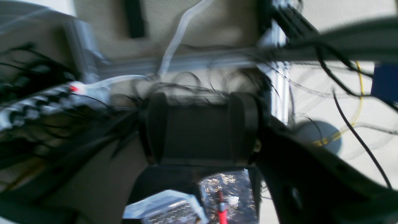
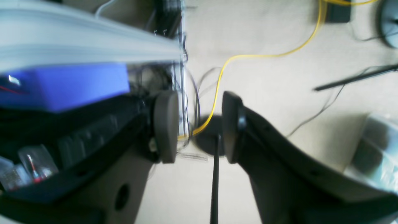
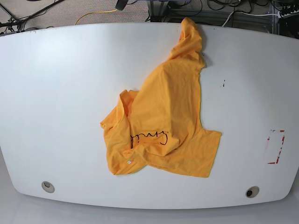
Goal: Fold the T-shirt properly
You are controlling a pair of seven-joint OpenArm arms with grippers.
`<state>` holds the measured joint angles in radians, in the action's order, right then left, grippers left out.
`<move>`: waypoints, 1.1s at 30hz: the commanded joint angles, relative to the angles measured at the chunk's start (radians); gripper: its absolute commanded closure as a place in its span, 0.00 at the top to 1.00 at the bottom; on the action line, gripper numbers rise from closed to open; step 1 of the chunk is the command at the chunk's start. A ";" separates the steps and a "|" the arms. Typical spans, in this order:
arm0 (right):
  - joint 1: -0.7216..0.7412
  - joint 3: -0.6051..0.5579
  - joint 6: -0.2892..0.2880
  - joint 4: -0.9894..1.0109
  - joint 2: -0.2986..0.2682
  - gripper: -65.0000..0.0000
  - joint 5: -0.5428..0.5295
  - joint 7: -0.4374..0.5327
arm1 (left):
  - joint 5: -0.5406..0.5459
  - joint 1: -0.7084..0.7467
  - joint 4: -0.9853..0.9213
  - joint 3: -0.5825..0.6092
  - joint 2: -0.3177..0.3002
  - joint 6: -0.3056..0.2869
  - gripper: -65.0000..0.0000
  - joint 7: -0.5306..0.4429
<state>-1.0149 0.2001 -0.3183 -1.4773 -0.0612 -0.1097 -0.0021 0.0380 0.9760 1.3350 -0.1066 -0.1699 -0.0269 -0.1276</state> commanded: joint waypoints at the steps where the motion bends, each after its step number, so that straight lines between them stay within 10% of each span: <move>1: -0.069 -0.001 -0.015 -0.110 0.004 0.34 -0.032 0.014 | 0.001 0.050 0.085 -0.020 -0.006 -0.001 0.45 -0.010; 16: -0.216 0.039 -0.015 -0.494 0.001 0.34 -0.256 0.014 | 0.236 0.265 0.486 -0.095 -0.078 -0.003 0.46 -0.010; 23: -0.094 0.068 -0.017 -0.527 -0.004 0.36 -0.321 0.012 | 0.234 0.286 0.576 -0.098 -0.078 -0.003 0.75 -0.010; 33: 0.118 0.066 -0.015 -0.534 -0.073 0.54 -0.322 -0.118 | 0.239 0.243 0.581 -0.037 -0.076 -0.003 0.73 -0.010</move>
<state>-0.9192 0.2630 -0.3168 -1.9884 -0.1295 -0.4232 -0.1261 0.2729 1.2167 1.8999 -0.1497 -0.2401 -0.0345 -0.1196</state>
